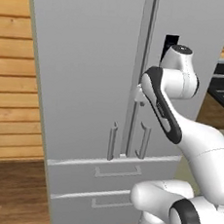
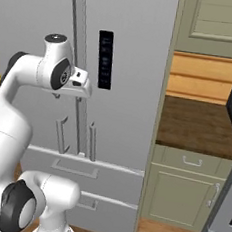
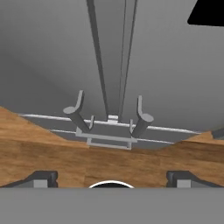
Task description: Take the strawberry from the fridge and place it on top of the pancake, located on the dining counter.
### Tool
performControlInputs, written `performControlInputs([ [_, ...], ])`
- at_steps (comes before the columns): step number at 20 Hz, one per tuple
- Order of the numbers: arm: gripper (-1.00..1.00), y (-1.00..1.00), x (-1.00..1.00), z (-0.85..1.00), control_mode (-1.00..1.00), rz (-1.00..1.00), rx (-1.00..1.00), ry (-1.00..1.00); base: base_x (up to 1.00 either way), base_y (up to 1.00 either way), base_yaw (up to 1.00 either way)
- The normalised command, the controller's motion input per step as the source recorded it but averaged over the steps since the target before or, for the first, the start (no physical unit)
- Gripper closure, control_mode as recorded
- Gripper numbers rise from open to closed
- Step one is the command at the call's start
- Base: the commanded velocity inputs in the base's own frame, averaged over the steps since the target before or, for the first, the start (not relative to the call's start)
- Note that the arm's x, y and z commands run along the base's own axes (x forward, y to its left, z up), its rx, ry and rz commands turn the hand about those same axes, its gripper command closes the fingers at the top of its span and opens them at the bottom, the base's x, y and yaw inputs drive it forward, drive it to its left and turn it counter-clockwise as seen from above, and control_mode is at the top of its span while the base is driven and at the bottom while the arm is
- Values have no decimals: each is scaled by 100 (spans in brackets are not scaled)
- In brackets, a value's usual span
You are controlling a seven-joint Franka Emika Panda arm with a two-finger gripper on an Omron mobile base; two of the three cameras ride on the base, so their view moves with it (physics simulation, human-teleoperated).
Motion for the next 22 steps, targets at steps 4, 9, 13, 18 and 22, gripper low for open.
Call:
performControlInputs([
  [4,-100,0,0,0,100,0,0,0,-7,10,0],
  [9,-100,-3,1,-26,-100,0,0,2,-4,0,0],
  [13,-100,-38,4,-96,-100,0,-1,14,0,0,0],
  [18,-100,-37,2,-92,-100,0,0,11,0,0,0],
  [22,-100,-16,9,-58,-100,0,0,-8,0,0,0],
])
